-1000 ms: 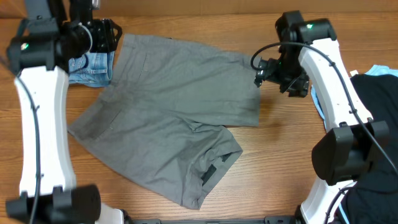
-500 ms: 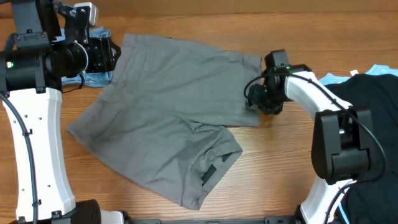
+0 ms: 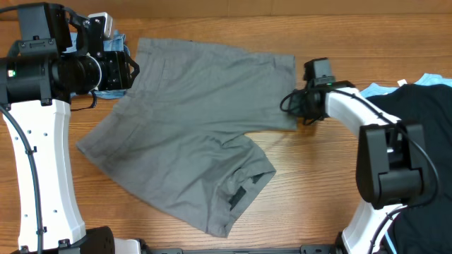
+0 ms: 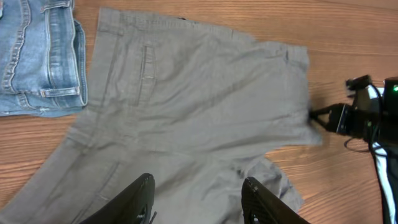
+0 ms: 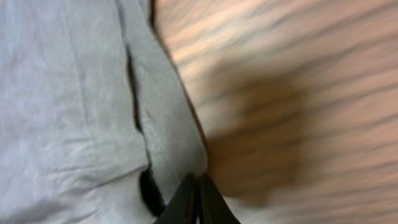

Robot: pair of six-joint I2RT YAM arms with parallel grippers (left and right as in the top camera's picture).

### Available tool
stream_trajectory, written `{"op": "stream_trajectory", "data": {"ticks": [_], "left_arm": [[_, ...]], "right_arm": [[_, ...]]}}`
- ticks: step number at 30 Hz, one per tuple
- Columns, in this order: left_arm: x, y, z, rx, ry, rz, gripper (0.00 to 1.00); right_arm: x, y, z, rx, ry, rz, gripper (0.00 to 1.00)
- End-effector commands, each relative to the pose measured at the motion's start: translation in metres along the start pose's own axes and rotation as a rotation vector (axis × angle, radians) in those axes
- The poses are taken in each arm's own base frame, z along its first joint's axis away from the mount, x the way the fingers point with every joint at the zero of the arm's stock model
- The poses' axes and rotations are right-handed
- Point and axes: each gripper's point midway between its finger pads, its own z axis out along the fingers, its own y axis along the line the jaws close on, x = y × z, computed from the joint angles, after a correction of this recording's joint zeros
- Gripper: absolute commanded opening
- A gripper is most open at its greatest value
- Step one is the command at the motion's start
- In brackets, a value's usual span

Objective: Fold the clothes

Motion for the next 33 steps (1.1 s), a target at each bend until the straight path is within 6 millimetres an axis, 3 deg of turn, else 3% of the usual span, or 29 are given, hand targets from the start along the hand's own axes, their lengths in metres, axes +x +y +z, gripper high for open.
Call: {"op": "stream_trajectory", "data": {"ticks": [1,4,5,7,11,14,18,21,26,33], "left_arm": [[-0.001,-0.010,0.000,0.055,-0.004,0.011,0.49],[0.000,-0.014,0.001,0.062,0.000,0.021,0.50],[0.000,-0.016,0.002,0.062,0.003,0.026,0.51],[0.001,-0.021,0.004,0.066,0.008,0.041,0.56],[0.002,-0.023,0.005,0.056,0.012,0.052,0.62],[0.002,-0.021,0.005,0.049,0.014,0.052,0.64],[0.004,-0.021,0.005,0.044,0.022,0.049,0.67],[0.006,-0.013,0.005,0.003,0.031,0.046,0.68],[0.007,-0.007,0.005,-0.036,0.034,0.045,0.70],[0.010,-0.006,0.005,-0.041,0.047,0.041,0.73]], "right_arm": [[-0.043,-0.051,-0.002,0.088,-0.129,0.100,0.04],[-0.071,-0.058,-0.011,0.016,-0.191,0.142,0.04],[-0.077,-0.059,-0.014,-0.007,-0.197,0.152,0.17],[-0.090,-0.056,-0.031,-0.099,-0.197,0.165,0.75],[-0.096,-0.048,-0.073,-0.206,-0.178,0.148,0.78],[-0.087,-0.040,-0.111,-0.246,-0.153,0.120,0.77],[-0.057,-0.036,-0.156,-0.239,-0.095,0.131,0.76],[-0.026,-0.030,-0.177,-0.231,-0.019,0.141,0.75],[0.024,-0.024,-0.184,-0.196,0.159,0.178,0.73],[0.085,-0.026,-0.149,-0.148,0.348,0.252,0.72]]}}
